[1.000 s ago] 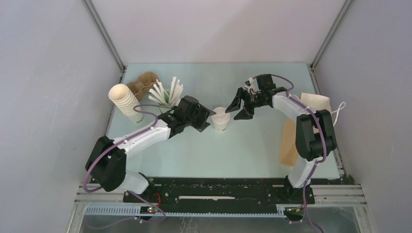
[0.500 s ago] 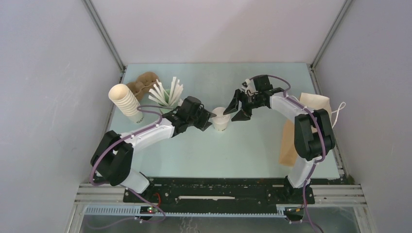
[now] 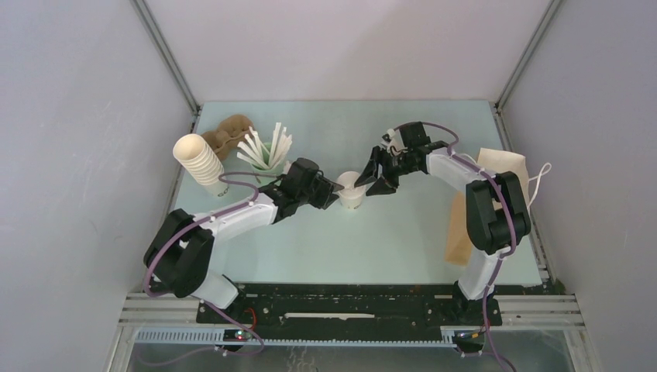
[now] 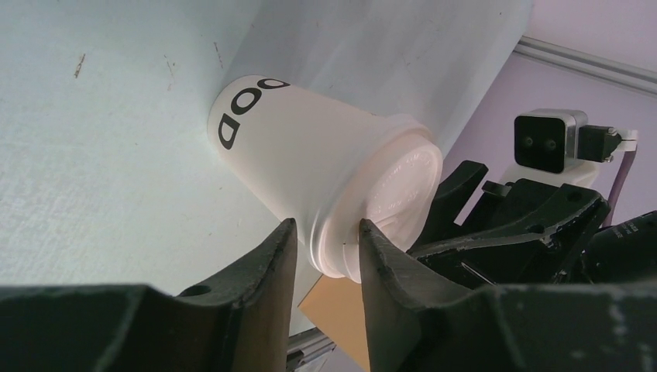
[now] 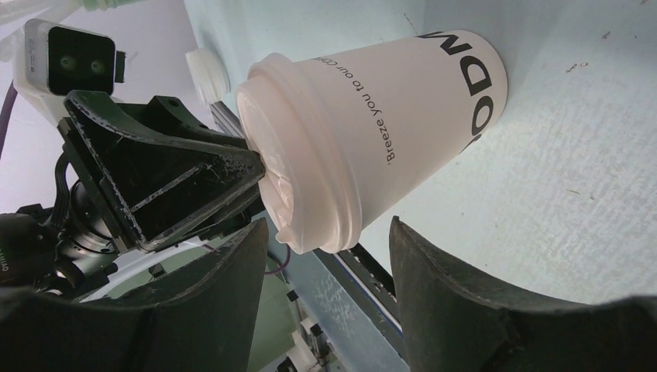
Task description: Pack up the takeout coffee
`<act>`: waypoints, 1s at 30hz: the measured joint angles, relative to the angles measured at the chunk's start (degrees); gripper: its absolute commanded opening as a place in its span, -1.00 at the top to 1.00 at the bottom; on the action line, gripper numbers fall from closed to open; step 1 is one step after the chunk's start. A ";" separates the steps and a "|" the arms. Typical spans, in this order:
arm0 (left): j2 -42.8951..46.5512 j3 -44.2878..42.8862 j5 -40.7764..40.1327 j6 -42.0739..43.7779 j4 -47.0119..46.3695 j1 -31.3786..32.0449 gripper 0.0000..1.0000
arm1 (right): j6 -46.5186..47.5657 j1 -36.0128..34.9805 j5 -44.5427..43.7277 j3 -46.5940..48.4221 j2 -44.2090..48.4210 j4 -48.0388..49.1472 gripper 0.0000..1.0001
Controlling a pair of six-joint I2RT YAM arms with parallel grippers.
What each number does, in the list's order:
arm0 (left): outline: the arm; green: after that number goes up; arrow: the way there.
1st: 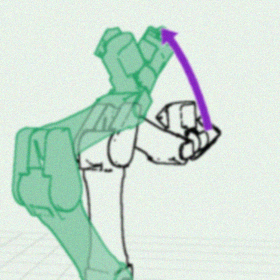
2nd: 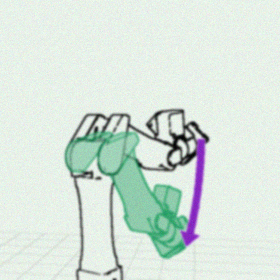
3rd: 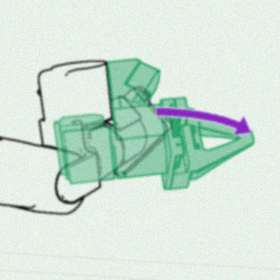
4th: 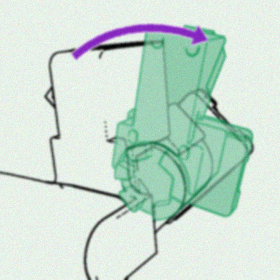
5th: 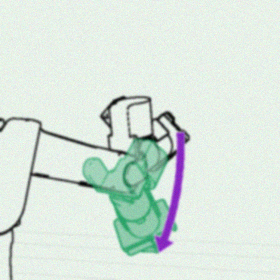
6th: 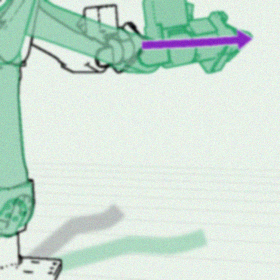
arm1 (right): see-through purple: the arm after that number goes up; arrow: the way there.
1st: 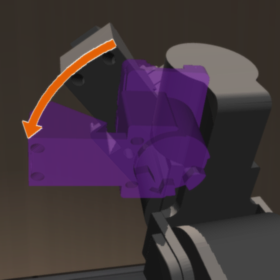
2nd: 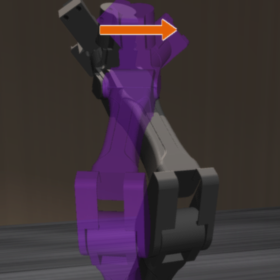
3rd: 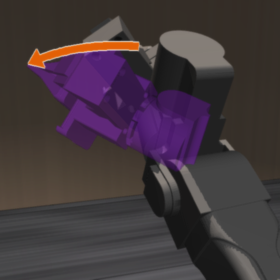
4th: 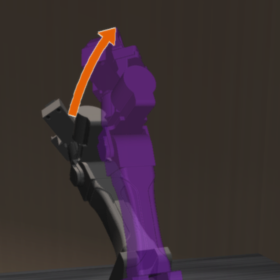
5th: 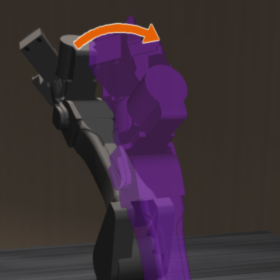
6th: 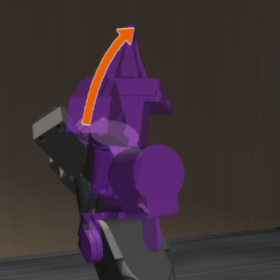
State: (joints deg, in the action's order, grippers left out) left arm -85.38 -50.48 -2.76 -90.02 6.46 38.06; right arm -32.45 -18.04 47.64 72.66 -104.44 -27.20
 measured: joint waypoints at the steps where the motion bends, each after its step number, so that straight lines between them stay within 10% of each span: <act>1: 0.00 0.13 0.00 0.00 -0.31 -0.07 0.17 | 0.02 -0.11 -0.02 0.00 -0.02 0.02 -0.36; 17: -0.15 0.15 1.03 1.55 -0.79 -0.37 0.16 | -0.33 1.40 2.56 -4.22 -1.01 4.55 -0.12; 30: -0.46 0.55 2.12 4.13 -1.75 -1.31 0.16 | -5.20 2.62 5.90 -6.34 -1.36 10.73 -0.41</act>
State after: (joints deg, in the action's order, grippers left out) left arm -85.84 -49.93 -0.64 -85.89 4.71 36.75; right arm -37.65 -15.42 53.54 66.32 -105.80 -16.47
